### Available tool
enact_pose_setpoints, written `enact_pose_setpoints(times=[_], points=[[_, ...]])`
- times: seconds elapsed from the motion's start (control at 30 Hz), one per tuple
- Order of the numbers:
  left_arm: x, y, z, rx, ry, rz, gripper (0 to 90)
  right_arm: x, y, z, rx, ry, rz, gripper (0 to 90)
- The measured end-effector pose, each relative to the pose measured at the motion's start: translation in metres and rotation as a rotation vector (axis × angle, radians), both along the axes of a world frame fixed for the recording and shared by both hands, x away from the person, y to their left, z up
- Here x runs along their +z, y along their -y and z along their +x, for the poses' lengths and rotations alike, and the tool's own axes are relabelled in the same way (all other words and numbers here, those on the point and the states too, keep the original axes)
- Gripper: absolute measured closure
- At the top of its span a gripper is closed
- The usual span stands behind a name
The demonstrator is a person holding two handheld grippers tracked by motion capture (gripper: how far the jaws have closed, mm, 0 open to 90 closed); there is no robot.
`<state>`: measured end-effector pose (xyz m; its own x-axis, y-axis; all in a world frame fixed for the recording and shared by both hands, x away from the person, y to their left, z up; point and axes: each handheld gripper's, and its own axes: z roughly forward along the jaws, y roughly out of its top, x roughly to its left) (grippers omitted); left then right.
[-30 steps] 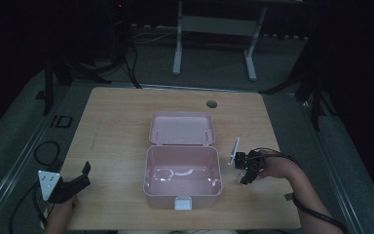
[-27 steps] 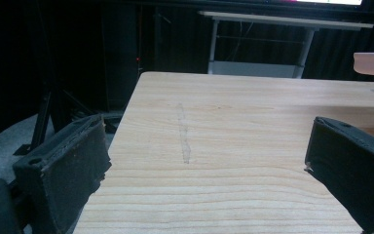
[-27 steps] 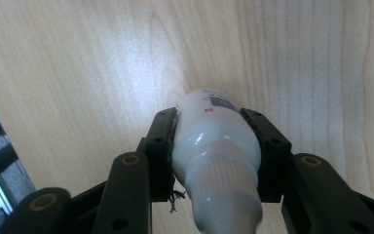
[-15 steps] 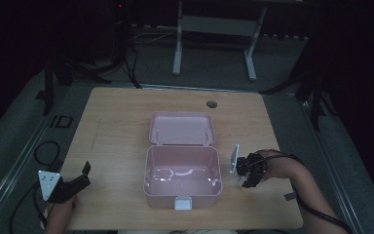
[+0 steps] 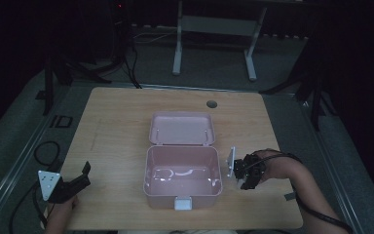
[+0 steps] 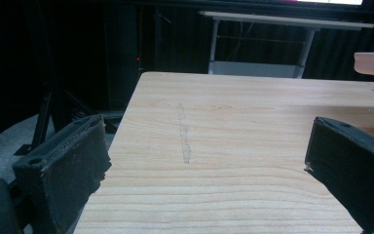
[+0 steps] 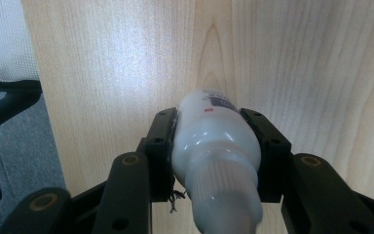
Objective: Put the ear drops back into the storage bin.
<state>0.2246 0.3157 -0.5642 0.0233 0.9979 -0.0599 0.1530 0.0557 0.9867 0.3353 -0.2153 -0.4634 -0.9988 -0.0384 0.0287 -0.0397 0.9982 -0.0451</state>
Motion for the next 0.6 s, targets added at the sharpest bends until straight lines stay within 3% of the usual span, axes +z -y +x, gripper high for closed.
enact_pose_setpoints(times=[0.6], points=[[0.000,0.000,0.000,0.002,0.000,-0.002,2.4,0.047,-0.011,-0.006,0.002,0.020,0.023,59.5]])
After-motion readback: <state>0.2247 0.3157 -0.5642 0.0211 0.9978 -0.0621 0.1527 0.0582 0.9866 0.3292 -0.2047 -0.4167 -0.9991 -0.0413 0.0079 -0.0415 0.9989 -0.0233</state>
